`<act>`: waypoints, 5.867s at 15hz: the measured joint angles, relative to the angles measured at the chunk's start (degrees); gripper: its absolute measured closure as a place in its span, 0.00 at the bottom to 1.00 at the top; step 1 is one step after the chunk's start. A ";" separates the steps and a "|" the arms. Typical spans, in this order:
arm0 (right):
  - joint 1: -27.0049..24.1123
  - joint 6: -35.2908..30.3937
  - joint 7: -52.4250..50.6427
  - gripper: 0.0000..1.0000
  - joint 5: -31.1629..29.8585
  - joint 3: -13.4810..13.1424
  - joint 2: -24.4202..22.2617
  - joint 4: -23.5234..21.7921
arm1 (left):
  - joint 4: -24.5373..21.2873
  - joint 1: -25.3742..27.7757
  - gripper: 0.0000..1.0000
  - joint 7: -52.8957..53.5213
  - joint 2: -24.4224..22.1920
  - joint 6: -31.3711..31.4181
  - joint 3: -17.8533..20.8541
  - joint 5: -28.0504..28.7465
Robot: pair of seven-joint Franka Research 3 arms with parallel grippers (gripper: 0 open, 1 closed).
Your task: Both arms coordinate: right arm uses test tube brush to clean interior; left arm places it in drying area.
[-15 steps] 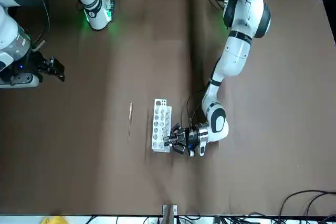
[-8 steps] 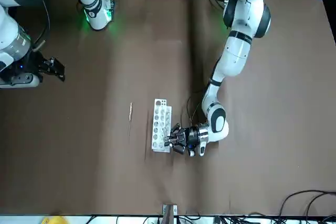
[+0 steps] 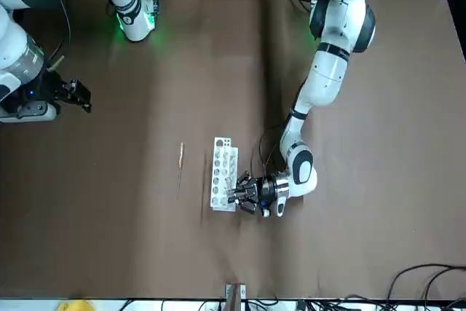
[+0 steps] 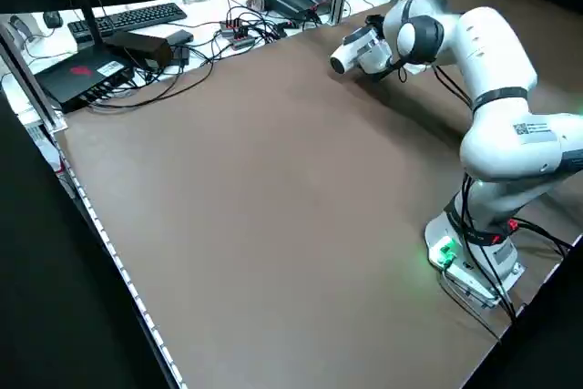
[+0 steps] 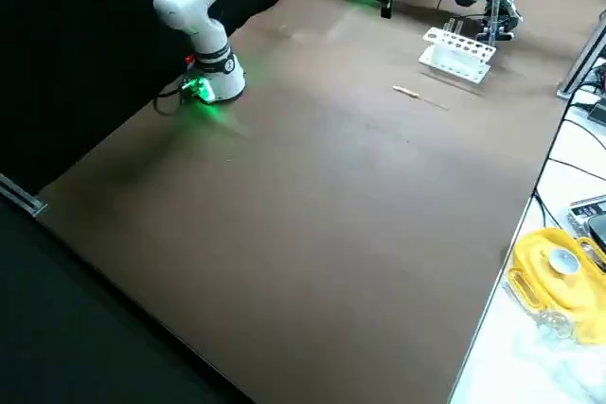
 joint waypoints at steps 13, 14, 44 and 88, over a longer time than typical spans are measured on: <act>1.74 0.25 0.13 0.00 0.00 0.00 0.45 0.00 | 0.00 -0.01 0.77 -1.00 0.01 -0.15 0.01 0.00; 1.74 0.28 0.13 0.00 0.00 -0.03 0.49 0.00 | 0.00 -0.01 0.77 -1.15 0.01 -0.21 0.01 0.00; 1.87 0.53 0.13 0.00 -0.04 -0.13 0.53 0.05 | -0.38 -0.08 0.77 -2.03 0.31 -1.27 0.17 0.49; -2.99 0.68 -4.55 0.00 0.03 -0.85 0.72 0.07 | -8.63 13.44 0.00 -24.45 -40.69 -18.04 1.26 94.21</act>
